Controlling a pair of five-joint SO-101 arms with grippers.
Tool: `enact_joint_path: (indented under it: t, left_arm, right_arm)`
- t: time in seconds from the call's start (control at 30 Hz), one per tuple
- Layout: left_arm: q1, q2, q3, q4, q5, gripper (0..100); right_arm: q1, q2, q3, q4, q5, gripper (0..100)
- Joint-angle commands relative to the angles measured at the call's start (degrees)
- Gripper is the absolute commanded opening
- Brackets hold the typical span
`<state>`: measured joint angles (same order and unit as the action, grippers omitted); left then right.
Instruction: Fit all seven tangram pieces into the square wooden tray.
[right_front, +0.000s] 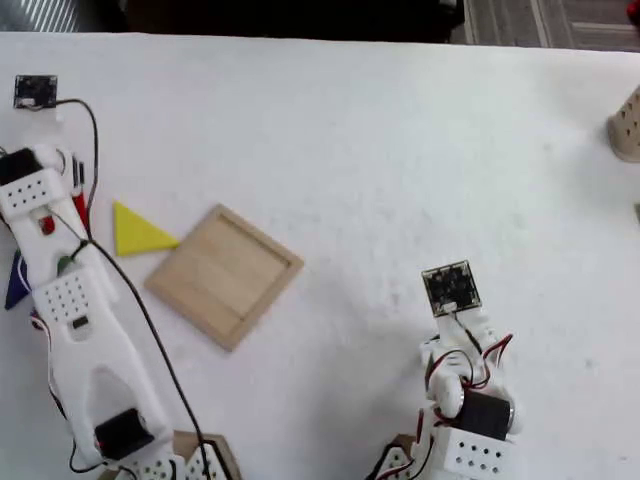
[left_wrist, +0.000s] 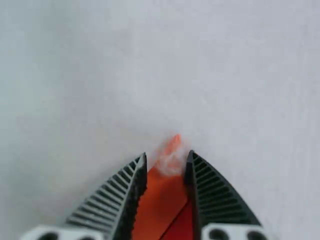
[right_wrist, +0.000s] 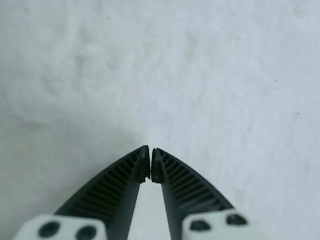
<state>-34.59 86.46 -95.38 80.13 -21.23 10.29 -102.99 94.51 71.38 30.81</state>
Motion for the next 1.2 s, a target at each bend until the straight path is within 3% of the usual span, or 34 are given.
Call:
enact_joint_path:
  t: [0.0,0.13,0.3,0.8,0.93,1.17]
  left_arm:
    - [-3.91,-4.62,-0.44,14.07,-0.35,15]
    - [-5.14,-7.87,-0.44,22.24,-0.62,15]
    - [-7.08,-12.79,-0.53,22.24,-0.35,10]
    - [-13.05,-29.67,1.05,22.59,5.54,10]
    - [-14.64,-37.58,10.20,22.59,5.80,10]
    - [-15.69,-62.55,40.79,22.24,5.36,10]
  right_arm:
    - [0.75,-0.48,-0.44,0.31,0.88,1.8]
    - [0.75,-0.48,-0.44,0.31,0.88,1.8]
    - [0.75,-0.48,-0.53,0.31,0.88,1.8]
    - [0.75,-0.48,-0.53,0.31,0.88,1.8]
    - [0.75,-0.48,-0.53,0.31,0.88,1.8]
    - [0.75,-0.48,-0.53,0.31,0.88,1.8]
